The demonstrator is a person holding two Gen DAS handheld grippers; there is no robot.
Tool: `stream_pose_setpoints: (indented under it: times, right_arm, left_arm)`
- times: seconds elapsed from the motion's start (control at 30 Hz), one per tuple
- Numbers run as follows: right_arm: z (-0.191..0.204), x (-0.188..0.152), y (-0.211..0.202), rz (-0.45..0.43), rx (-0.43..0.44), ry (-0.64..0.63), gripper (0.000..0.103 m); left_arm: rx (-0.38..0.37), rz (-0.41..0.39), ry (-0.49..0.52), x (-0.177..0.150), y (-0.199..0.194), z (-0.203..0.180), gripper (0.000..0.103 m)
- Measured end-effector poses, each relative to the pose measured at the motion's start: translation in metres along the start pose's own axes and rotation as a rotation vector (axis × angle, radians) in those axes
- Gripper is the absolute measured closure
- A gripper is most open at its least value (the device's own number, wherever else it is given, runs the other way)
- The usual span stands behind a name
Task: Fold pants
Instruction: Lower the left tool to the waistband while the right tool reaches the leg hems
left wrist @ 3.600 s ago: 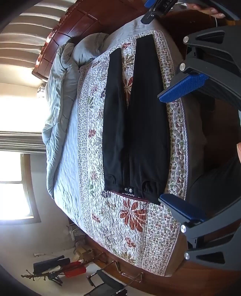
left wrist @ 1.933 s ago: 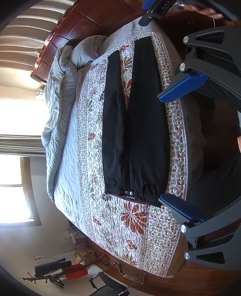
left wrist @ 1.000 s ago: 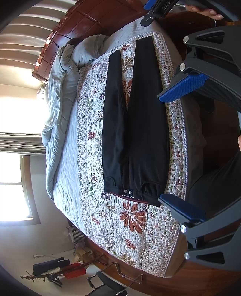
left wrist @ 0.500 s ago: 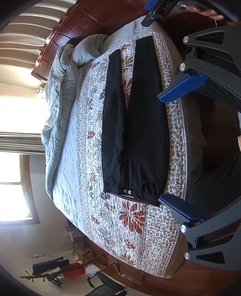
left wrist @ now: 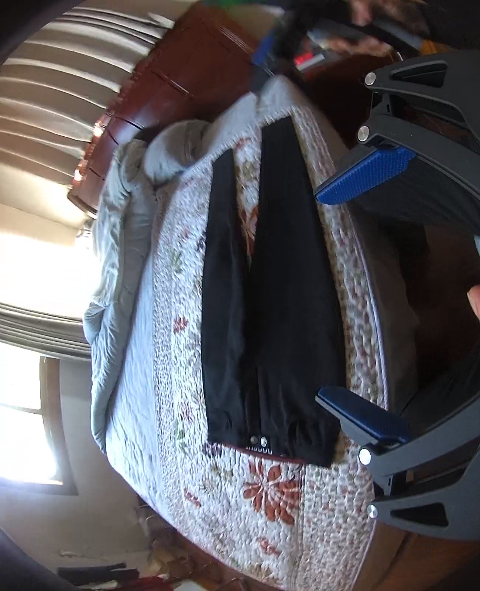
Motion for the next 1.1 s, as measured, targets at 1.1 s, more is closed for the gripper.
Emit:
stream_pose_setpoints:
  times: [1.1]
  right_arm:
    - [-0.226,0.147,0.425,0.582,0.512,0.179,0.003]
  left_arm:
    - [-0.192,0.506,-0.233,0.180,0.381,0.318,0.004]
Point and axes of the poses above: each gripper's, at about its wrist camera, not at the fingertips, and y roughly the way its jaws point, z to its left, x to its top, the point moved 6 cm from there along y, roughly the way its jaws point, and after that the axes turned 7 degrees about z, right-handed, at the moved point
